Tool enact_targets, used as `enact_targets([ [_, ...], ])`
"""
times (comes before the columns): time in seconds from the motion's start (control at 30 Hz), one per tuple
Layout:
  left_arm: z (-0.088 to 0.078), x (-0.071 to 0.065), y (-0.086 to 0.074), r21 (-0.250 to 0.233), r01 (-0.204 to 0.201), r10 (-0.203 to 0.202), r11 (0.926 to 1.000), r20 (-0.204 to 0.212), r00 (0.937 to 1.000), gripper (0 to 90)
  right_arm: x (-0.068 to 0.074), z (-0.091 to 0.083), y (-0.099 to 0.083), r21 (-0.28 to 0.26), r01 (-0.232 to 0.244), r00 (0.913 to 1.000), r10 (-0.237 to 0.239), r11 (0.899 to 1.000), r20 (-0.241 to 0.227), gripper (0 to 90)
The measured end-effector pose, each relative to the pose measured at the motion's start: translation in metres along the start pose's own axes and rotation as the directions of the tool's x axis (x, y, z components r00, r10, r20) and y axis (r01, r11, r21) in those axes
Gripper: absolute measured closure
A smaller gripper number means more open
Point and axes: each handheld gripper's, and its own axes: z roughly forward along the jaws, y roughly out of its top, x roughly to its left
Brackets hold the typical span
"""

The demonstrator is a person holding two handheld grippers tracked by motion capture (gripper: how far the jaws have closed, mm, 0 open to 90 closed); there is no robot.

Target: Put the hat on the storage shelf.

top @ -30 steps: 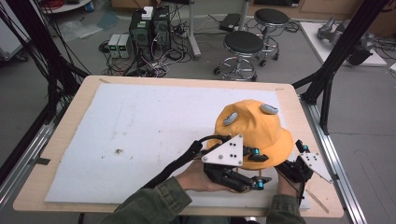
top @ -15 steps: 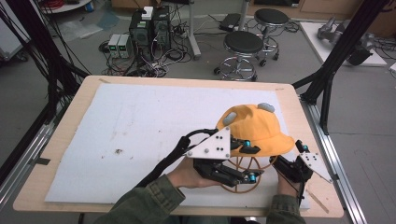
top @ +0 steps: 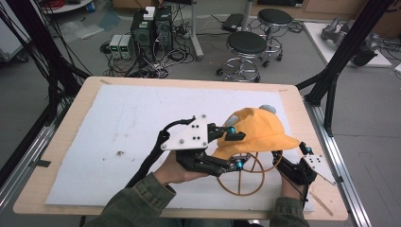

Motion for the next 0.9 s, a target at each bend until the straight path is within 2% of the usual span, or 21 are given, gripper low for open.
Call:
enact_targets([
  [0.27,-0.023,0.014,0.000,-0.034,0.024,-0.026,0.9992,-0.065,0.9975,45.5,0.000,0.000,0.000,-0.001,0.002,1.0000,-0.002,1.000,0.002,8.1],
  [0.37,-0.035,0.020,-0.002,-0.043,0.031,-0.035,0.9986,-0.103,0.9940,44.2,0.000,0.000,0.000,0.002,-0.002,1.0000,0.002,1.000,0.000,8.1],
  [0.47,-0.048,0.027,-0.003,-0.069,0.042,-0.052,0.9967,-0.151,0.9872,42.3,0.000,0.000,0.000,0.003,-0.002,1.0000,0.002,1.000,0.001,8.1],
  [0.5,-0.053,0.029,-0.004,-0.078,0.046,-0.059,0.9959,-0.167,0.9841,41.5,0.000,0.000,0.000,0.002,-0.002,1.0000,0.002,1.000,0.002,8.1],
  [0.53,-0.063,0.034,-0.005,-0.094,0.052,-0.069,0.9943,-0.197,0.9779,41.2,0.000,0.000,0.000,0.003,-0.004,1.0000,0.004,1.000,0.001,8.1],
  [0.57,-0.063,0.034,-0.005,-0.094,0.052,-0.069,0.9943,-0.197,0.9779,41.1,0.000,0.000,0.000,0.002,-0.002,1.0000,0.002,1.000,0.002,8.1],
  [0.67,-0.075,0.040,-0.008,-0.105,0.048,-0.073,0.9933,-0.248,0.9661,40.1,0.000,0.000,0.000,0.003,0.000,1.0000,0.000,1.000,0.003,8.1],
  [0.77,-0.091,0.047,-0.013,-0.128,0.064,-0.099,0.9897,-0.293,0.9509,39.9,0.000,0.000,0.000,0.006,0.000,1.0000,0.000,1.000,0.003,8.1],
  [0.8,-0.099,0.050,-0.017,-0.147,0.078,-0.122,0.9861,-0.322,0.9389,39.2,0.000,0.000,0.000,0.007,0.002,1.0000,-0.002,1.000,0.004,8.1],
  [0.83,-0.099,0.050,-0.017,-0.147,0.078,-0.122,0.9861,-0.322,0.9389,39.0,0.000,0.000,0.000,0.007,0.002,1.0000,-0.002,1.000,0.004,8.1],
  [0.87,-0.103,0.051,-0.020,-0.151,0.080,-0.128,0.9853,-0.338,0.9326,39.0,0.000,0.000,0.000,0.007,0.003,1.0000,-0.003,1.000,0.004,8.1],
  [0.9,-0.110,0.054,-0.024,-0.168,0.089,-0.146,0.9818,-0.362,0.9206,38.6,0.000,0.000,0.000,0.008,0.004,1.0000,-0.004,1.000,0.004,8.1],
])
